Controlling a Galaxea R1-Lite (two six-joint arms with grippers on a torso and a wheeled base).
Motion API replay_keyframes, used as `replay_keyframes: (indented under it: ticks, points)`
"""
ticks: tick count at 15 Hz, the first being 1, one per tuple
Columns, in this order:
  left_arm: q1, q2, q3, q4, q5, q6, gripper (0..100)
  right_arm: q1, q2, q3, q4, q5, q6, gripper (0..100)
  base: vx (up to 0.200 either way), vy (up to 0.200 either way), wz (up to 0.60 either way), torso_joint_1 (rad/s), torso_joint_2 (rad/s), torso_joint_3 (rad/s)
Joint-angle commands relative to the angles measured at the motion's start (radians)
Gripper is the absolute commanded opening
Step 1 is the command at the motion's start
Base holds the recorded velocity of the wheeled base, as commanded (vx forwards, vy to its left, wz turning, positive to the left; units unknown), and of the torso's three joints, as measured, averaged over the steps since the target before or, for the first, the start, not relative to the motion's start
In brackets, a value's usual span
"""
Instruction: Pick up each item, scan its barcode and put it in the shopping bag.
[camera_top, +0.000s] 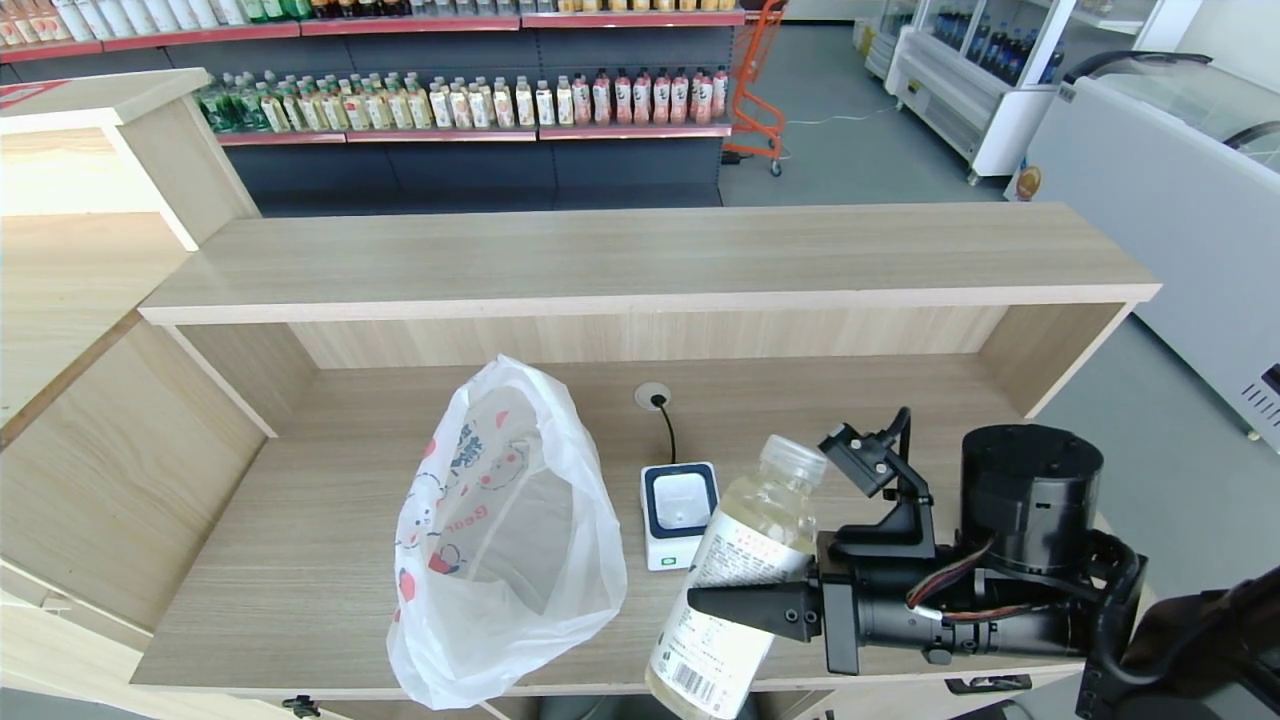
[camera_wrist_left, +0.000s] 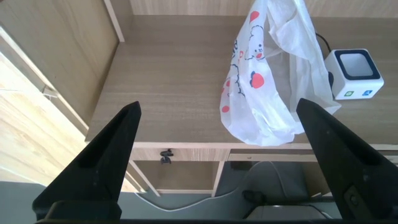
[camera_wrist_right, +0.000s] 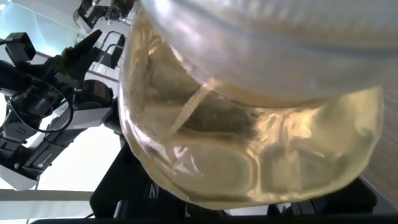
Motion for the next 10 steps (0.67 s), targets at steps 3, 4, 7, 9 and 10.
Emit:
replay_keyframes:
  ticks: [3, 4, 7, 9, 10]
  points:
    - [0.0, 0.0, 0.0, 0.0, 0.001, 0.0, 100, -0.066, -0.044, 0.004, 0.016, -0.047, -0.144, 0, 0.0, 0.0, 0.0, 0.0, 0.0, 0.0]
    - [0.0, 0.0, 0.0, 0.0, 0.001, 0.0, 100, -0.12, -0.079, 0.011, 0.065, -0.103, -0.313, 0, 0.0, 0.0, 0.0, 0.0, 0.0, 0.0]
    - [0.0, 0.0, 0.0, 0.0, 0.001, 0.0, 100, -0.391, -0.238, 0.032, 0.259, -0.325, -0.83, 0, 0.0, 0.0, 0.0, 0.0, 0.0, 0.0]
    - [0.0, 0.0, 0.0, 0.0, 0.001, 0.0, 100, -0.474, -0.3, 0.073, 0.286, -0.356, -0.929, 0, 0.0, 0.0, 0.0, 0.0, 0.0, 0.0]
    - [0.0, 0.0, 0.0, 0.0, 0.001, 0.0, 100, -0.519, -0.307, 0.066, 0.286, -0.357, -1.02, 0, 0.0, 0.0, 0.0, 0.0, 0.0, 0.0]
